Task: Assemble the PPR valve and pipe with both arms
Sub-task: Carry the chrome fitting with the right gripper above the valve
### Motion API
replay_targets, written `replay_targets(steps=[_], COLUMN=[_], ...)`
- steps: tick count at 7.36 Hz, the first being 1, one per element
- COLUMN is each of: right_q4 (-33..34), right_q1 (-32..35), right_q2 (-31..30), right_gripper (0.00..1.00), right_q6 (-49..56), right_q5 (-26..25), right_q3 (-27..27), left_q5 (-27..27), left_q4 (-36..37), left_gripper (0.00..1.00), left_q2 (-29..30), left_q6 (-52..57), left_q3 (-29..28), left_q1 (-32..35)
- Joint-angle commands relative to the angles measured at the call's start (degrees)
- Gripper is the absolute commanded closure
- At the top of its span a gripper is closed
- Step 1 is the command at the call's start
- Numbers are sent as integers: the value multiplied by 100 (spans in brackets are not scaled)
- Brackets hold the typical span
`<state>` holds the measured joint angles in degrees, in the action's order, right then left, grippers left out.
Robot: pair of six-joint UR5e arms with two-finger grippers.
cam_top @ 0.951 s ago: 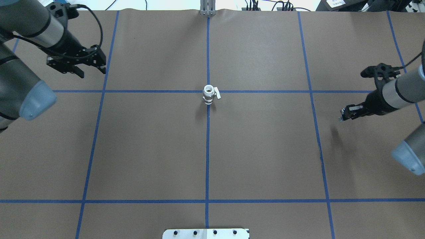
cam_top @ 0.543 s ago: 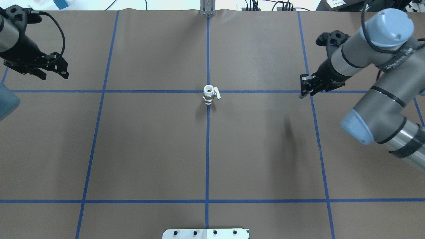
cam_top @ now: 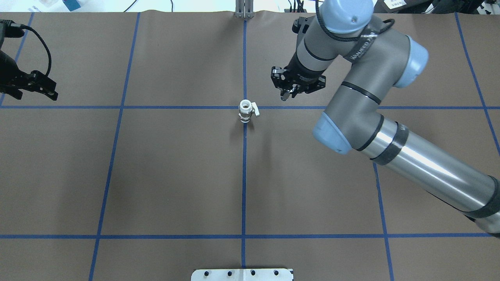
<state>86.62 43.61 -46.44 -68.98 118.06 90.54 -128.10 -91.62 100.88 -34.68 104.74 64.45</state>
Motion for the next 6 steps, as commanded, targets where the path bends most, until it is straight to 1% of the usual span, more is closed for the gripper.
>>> replay_targets(steps=[1, 2, 3, 4, 6], right_q4=[13, 13, 22, 22, 22], right_q1=[-177, -229, -239, -308, -396], right_q2=[766, 803, 1004, 1058, 1067], right_gripper=[89, 89, 89, 89, 89], right_q6=[-291, -300, -300, -300, -300], right_q5=[-194, -213, -213, -213, -300], right_q3=[-719, -783, -1027, -1125, -1126], left_q5=[-5, -5, 13, 4, -14], left_q4=[56, 74, 83, 75, 74], left_gripper=[0, 0, 0, 0, 0], left_q2=[1, -16, -42, -42, -209], left_q6=[14, 14, 14, 22, 415], left_q3=[29, 29, 3, -6, 12], left_q1=[-3, -3, -11, -3, -3])
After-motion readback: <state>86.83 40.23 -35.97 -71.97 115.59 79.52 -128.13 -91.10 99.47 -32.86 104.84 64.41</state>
